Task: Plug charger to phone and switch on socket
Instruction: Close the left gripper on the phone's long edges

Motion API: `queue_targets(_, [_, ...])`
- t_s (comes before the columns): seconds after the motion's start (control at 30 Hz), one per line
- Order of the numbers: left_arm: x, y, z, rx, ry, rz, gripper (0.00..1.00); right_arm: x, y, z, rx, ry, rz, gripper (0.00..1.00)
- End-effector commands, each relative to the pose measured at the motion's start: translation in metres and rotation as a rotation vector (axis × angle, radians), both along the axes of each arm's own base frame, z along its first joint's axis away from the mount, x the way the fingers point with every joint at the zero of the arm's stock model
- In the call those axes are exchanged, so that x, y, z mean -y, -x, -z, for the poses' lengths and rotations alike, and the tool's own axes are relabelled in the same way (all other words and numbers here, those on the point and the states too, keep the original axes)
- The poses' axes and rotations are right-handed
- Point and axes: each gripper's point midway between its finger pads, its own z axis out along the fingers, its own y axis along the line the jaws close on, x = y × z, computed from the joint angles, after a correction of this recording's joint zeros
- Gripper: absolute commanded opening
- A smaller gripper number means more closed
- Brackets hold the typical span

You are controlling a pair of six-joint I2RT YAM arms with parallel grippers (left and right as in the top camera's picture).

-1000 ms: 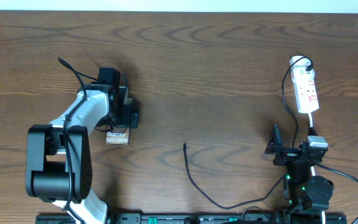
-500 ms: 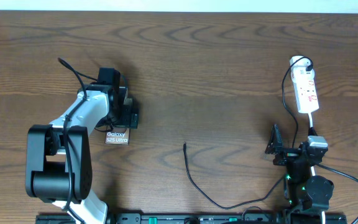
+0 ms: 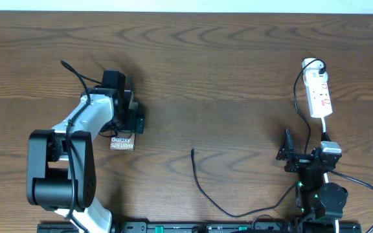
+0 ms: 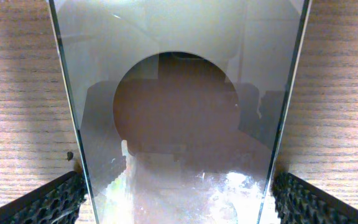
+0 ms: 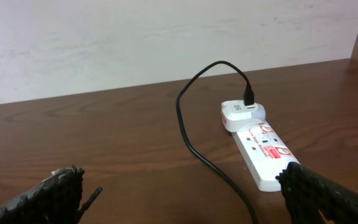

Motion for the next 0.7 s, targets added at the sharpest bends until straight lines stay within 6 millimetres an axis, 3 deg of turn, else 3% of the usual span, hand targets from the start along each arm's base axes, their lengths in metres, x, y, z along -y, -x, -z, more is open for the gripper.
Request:
queue_targets(0.0, [-0.0023,0.0107,0.0079,-0.033,-0.011,-0.015,0.98,0.0007,0.0003,0.0005,-0.001,0.010,0.005,0.99])
queue_targets(0.67, [-0.0023,0.0111,0.0080,-0.034,-0.011,-0.015,0.91,0.0006,0.0003,0.0005,-0.001,0.010,0.004,0.99])
